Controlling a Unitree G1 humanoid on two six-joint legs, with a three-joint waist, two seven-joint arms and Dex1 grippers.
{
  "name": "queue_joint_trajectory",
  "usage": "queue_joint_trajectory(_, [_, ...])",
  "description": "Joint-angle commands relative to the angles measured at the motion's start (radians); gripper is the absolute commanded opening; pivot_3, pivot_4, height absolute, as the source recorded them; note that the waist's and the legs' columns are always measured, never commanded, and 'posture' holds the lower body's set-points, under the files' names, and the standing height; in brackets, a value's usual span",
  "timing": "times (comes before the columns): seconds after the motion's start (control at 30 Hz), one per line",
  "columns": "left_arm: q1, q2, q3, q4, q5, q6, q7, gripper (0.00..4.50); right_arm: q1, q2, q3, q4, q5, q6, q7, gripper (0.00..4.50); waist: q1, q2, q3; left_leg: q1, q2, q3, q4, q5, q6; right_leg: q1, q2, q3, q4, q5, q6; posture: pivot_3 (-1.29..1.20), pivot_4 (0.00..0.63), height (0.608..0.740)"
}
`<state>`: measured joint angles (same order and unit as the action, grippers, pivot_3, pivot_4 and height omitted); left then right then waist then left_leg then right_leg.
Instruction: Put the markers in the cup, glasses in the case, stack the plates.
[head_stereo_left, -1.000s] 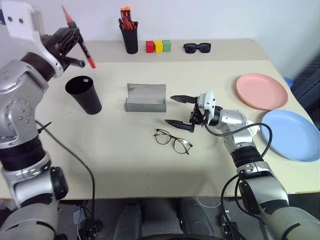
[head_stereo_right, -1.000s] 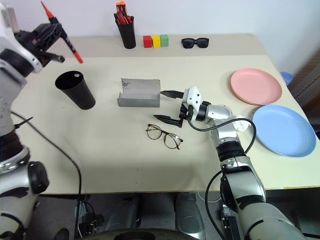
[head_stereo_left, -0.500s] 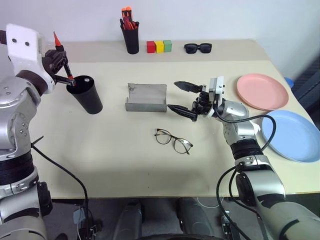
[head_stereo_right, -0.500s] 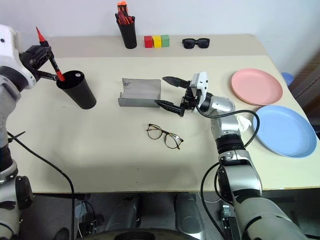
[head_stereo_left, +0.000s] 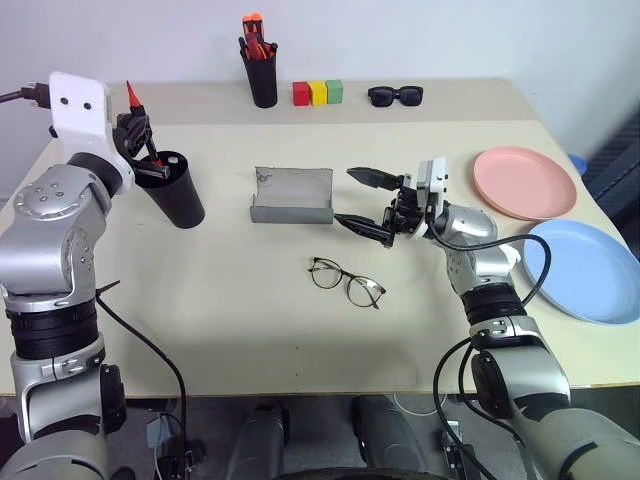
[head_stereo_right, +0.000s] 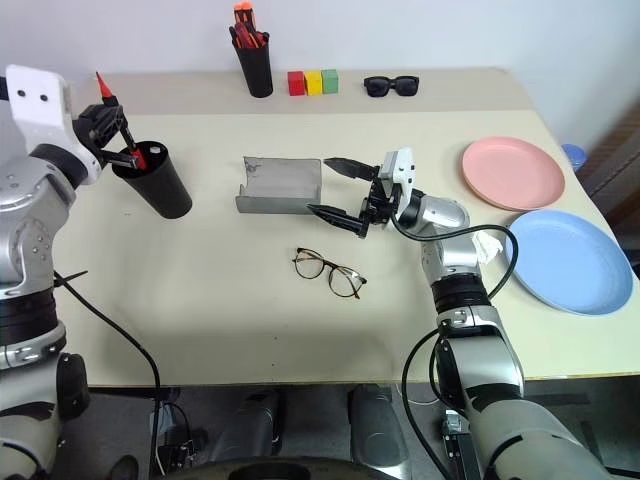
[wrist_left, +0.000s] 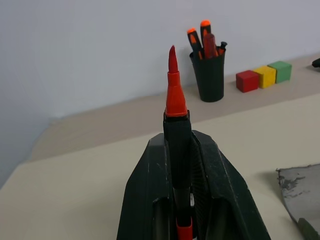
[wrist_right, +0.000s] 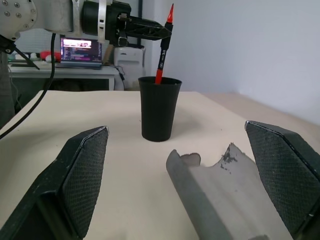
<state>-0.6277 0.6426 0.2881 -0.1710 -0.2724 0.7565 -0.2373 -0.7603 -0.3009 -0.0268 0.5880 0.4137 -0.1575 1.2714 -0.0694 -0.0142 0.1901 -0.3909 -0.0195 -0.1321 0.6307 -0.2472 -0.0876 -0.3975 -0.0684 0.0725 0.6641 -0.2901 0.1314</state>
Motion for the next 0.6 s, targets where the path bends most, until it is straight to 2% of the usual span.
queue_joint_trajectory(0.03, [0.01,-0.001,0.011,-0.026,0.009,-0.024,0.002,0.05,-0.009,-0.001,-0.013,-0.051,0.007,-0.005,-0.006,4.5,0.0,0.0,0.0,0.0,0.0,0.0,0.0,0.0,0.0,0.0,0.0,0.0,0.0,0.0,0.0,0.0,0.15,0.74])
queue_joint_trajectory(0.6, [0.066,-0.035,0.021,-0.035,0.012,-0.029,0.015,0.05,0.004,-0.004,-0.01,-0.048,-0.003,-0.011,-0.004,4.5,0.001,0.0,0.0,0.0,0.0,0.0,0.0,0.0,0.0,0.0,0.0,0.0,0.0,0.0,0.0,0.0,0.15,0.74])
